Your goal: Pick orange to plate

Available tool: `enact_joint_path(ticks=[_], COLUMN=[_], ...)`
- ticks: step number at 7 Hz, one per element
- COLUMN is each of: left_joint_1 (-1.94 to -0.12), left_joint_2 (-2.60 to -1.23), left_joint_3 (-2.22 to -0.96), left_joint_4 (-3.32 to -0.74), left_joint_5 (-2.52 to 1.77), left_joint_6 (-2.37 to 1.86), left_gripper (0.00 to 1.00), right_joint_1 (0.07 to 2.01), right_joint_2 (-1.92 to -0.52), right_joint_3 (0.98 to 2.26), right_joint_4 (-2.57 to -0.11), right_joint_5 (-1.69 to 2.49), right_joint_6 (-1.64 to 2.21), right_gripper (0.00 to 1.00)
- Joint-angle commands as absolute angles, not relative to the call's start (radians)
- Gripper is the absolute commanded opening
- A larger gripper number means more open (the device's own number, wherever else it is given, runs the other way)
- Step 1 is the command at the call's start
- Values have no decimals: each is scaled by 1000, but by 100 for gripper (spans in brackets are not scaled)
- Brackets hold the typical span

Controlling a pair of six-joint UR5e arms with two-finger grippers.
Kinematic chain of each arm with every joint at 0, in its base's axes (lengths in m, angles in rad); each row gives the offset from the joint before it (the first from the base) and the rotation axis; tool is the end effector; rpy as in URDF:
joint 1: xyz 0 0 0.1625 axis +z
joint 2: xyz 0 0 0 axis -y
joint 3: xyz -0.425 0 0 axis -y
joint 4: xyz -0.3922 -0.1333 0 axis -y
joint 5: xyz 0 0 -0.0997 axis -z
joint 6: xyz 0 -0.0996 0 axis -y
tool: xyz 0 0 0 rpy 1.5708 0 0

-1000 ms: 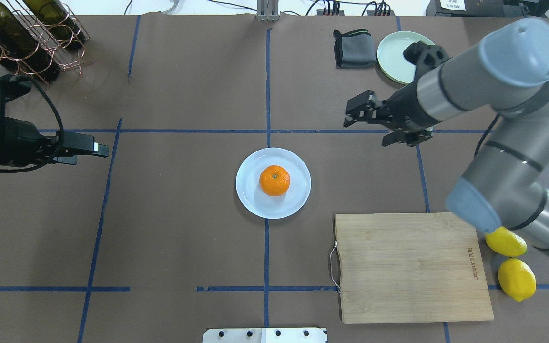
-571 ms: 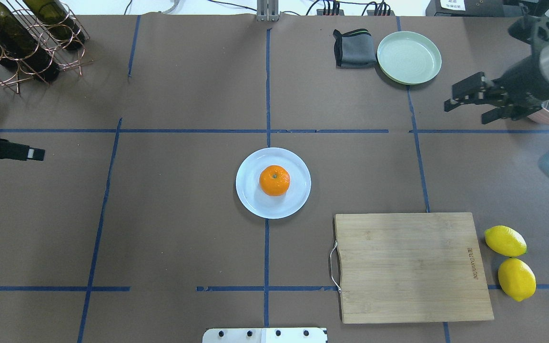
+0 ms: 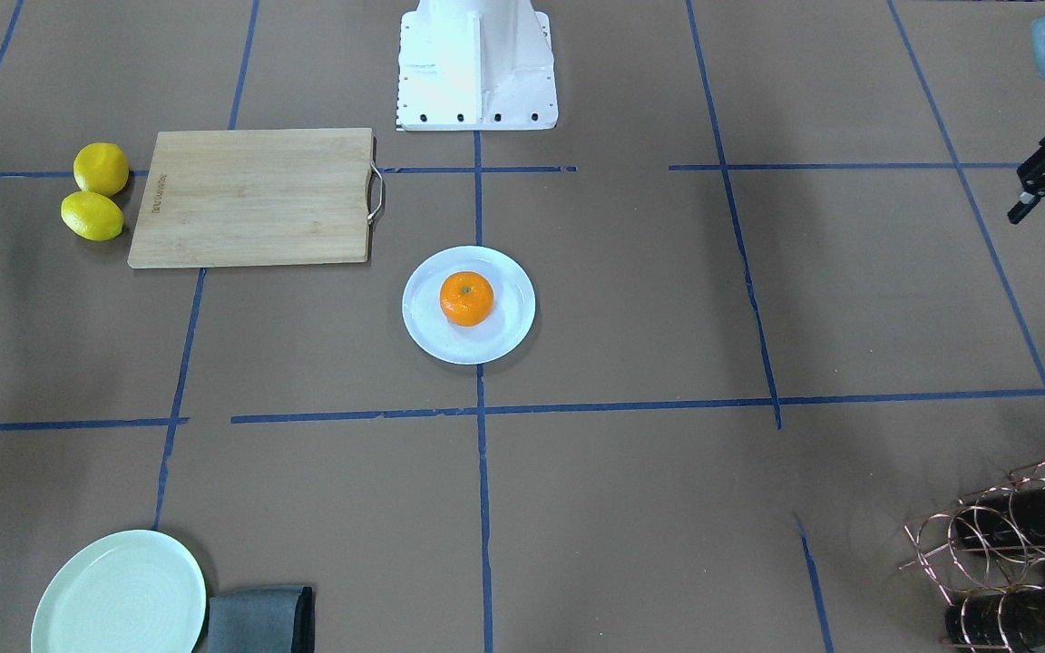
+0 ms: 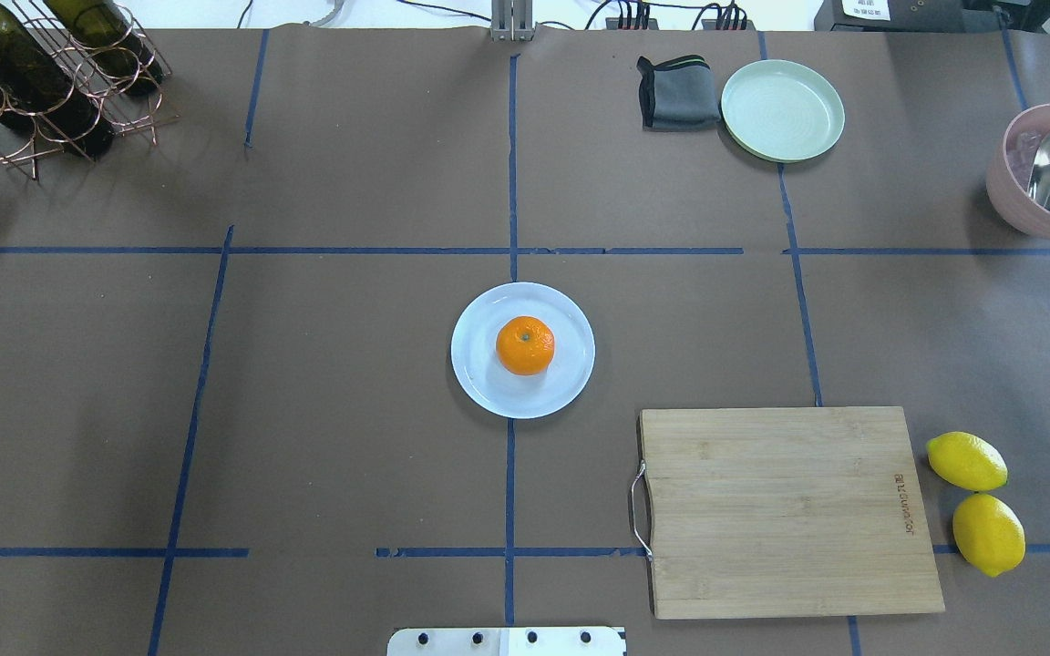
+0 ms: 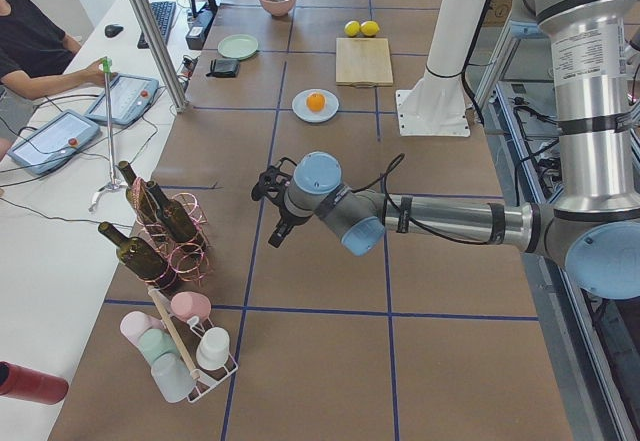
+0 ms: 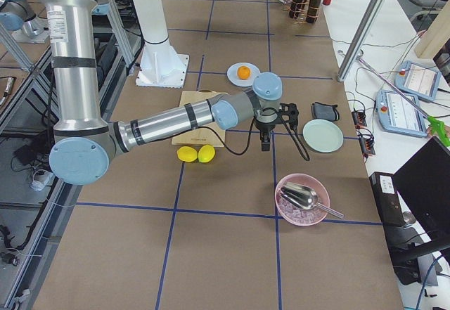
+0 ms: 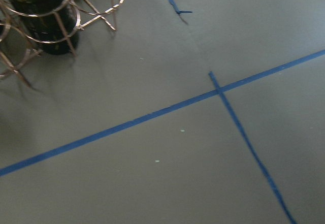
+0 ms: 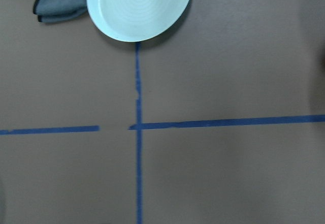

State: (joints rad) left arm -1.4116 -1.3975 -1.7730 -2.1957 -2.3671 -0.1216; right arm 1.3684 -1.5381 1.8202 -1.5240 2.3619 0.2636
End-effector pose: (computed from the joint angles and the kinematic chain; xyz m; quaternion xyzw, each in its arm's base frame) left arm 0.0085 -0.4445 0.5644 0.2417 0.4050 0.1409 0.8705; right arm -0.0408 -0.5098 0.5122 0.0592 -0.4047 -0.0352 0.9118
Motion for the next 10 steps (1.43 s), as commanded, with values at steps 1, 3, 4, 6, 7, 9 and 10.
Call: enact_joint_path(ticks=[1,3,4,6,7,9,10], left_joint_1=[-1557,-1562,-1562,-1560,-1560,-1560,-1560], left_joint_2=[-1486,-1534,-1525,-1522,-1522,-1503,-1496], left_joint_3=[-1770,-1785,-1779,-1766,-1767,-1776,-1781], left_joint_4=[-1768,-1499,-1497,-1506,-1508,-1509,-1523], left_joint_5=[-2370,-2370,-2372,-2372,-2373,-2463,-2485], left_joint_6=[170,179,170,178,179,179,179], left_gripper=[99,100,100,100,100,100,100], right_joint_1=[1437,1498,1500,1499,1499,1491,1479], right_joint_2=[-1534,-1534,-1532,-1531,-1532,-1510,-1478], right_joint_3=[1777,1773,1775,1775,1776,1776,1772], right_joint_4=[-1676,-1748,-1749,-1740,-1738,-1741,-1773], right_joint_5=[2286,2391,2385,2370,2350,2345,2339], right_joint_6=[-50,-87,-89,-86,-83,-74,-74], right_gripper=[100,100,100,100,100,100,100])
